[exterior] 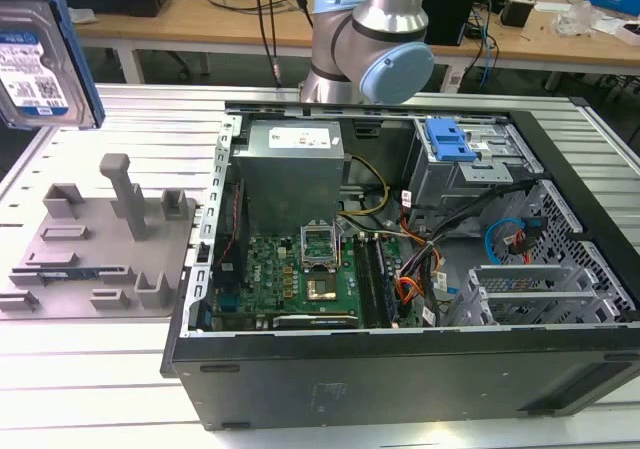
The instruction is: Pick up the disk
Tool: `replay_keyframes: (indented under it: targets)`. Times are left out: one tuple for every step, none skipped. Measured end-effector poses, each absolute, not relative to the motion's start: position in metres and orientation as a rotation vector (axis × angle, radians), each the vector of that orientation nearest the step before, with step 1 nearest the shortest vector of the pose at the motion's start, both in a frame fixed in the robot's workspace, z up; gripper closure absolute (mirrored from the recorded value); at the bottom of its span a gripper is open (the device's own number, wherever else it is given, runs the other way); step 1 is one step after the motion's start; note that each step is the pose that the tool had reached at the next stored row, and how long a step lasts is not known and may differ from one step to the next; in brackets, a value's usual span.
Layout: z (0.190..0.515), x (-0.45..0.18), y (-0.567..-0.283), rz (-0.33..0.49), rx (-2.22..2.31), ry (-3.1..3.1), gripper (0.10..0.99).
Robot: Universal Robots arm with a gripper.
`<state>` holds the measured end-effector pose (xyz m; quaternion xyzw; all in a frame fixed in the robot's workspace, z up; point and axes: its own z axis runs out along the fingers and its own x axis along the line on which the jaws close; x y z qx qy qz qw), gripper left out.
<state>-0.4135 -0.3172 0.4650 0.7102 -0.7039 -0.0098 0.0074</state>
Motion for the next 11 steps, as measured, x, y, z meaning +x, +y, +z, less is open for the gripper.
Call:
replay_keyframes:
  targets:
    - [0.473,-0.413,-0.318,-0.032,2.221,-2.201,0.718]
    - [0.481,-0.413,-0.319,-0.034,2.222,-2.202,0.718]
    - [0.485,-0.413,-0.319,-0.035,2.222,-2.202,0.718]
    - [0.490,-0.413,-0.319,-0.036,2.223,-2.203,0.718]
    - [0.490,-0.413,-0.319,-0.036,2.223,-2.203,0.718]
    - [0.490,-0.413,-0.319,-0.036,2.223,-2.203,0.718]
    - [0.490,-0.413,-0.319,-0.036,2.223,-2.203,0.718]
    - [0.490,-0.413,-0.319,-0.036,2.223,-2.203,0.718]
    - [0.490,-0.413,-0.319,-0.037,2.223,-2.203,0.718]
    - [0.490,-0.413,-0.319,-0.037,2.223,-2.203,0.718]
    - [0.490,-0.413,-0.319,-0.037,2.223,-2.203,0.718]
